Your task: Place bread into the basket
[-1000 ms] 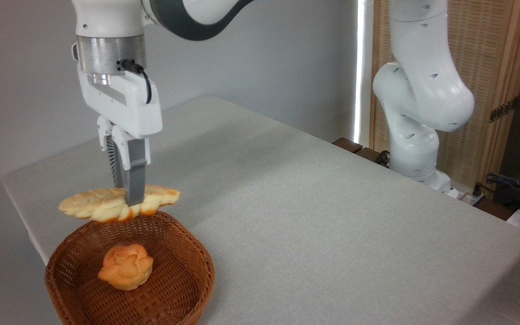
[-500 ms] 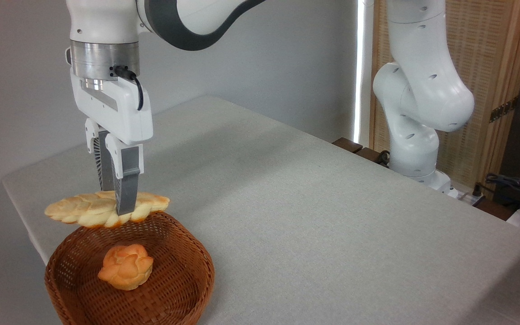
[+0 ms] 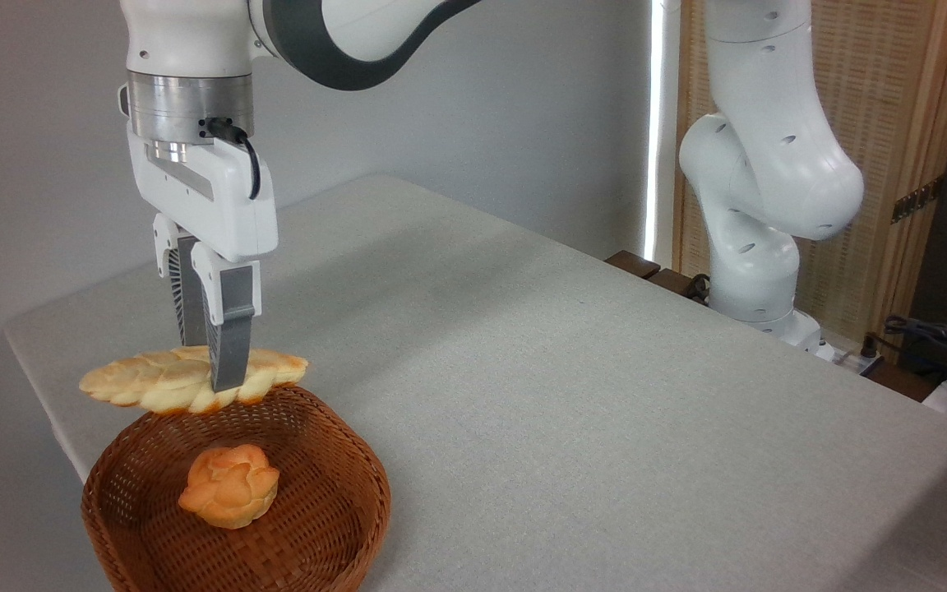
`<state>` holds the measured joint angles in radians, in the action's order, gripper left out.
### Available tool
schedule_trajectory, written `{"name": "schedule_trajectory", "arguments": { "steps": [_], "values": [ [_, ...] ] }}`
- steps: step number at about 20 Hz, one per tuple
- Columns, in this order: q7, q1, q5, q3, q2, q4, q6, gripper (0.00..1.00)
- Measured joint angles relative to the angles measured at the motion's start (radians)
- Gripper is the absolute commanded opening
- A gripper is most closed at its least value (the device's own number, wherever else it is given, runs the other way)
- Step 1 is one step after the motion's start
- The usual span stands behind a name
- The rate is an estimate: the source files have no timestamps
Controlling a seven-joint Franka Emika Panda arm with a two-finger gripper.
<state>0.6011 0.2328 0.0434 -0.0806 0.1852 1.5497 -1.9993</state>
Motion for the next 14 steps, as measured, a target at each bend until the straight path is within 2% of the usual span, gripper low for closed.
{"name": "schedule_trajectory", "arguments": {
  "steps": [14],
  "values": [
    [-0.001,-0.001,-0.005,-0.008,-0.002,-0.01,0.0,1.0]
  ]
}}
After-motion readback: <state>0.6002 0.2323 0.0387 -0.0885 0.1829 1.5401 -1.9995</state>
